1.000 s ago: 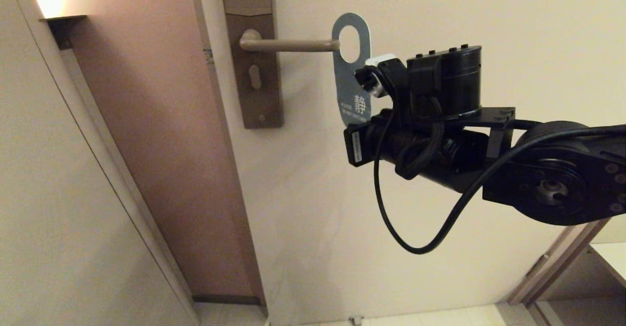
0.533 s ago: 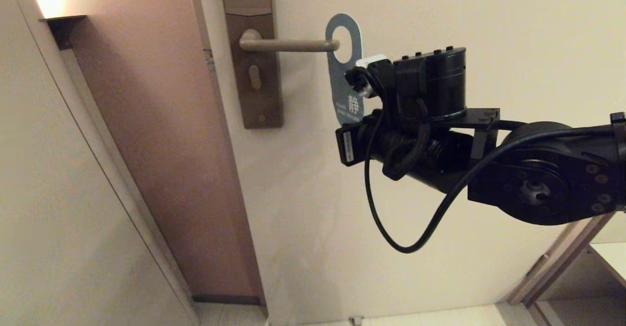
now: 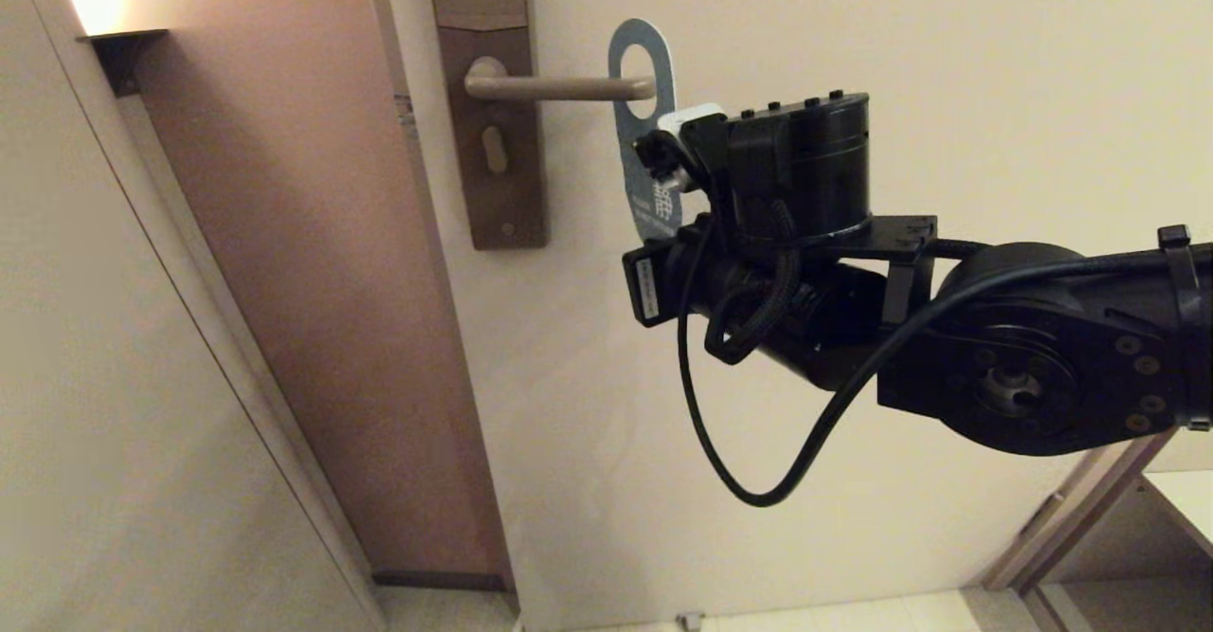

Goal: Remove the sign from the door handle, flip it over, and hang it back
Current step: Hang the sign back with the other side facing out

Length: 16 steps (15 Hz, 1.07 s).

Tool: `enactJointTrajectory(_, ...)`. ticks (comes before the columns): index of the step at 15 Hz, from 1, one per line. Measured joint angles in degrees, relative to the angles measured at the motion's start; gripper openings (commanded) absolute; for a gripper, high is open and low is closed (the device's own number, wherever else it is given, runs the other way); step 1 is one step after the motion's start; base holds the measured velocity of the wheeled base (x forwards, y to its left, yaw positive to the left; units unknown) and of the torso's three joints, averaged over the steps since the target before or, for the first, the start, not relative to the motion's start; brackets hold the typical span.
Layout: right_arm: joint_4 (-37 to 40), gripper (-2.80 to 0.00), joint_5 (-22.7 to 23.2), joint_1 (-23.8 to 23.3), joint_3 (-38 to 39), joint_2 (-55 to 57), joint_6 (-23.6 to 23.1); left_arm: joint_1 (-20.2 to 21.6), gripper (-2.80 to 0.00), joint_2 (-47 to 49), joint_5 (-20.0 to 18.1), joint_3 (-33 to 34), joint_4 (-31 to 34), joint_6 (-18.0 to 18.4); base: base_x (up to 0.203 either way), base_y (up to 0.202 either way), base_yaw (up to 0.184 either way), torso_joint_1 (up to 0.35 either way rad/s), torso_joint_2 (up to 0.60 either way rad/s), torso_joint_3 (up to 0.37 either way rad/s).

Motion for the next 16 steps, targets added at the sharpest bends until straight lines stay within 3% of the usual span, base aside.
enactJointTrajectory(16, -0.4, -2.8, -11.9, 4.0, -1.9, 2.8, -0.2, 0.0, -2.8, 0.0, 0.0, 0.0, 0.0, 0.0, 0.0, 0.0, 0.0, 0.0, 0.0, 0.0)
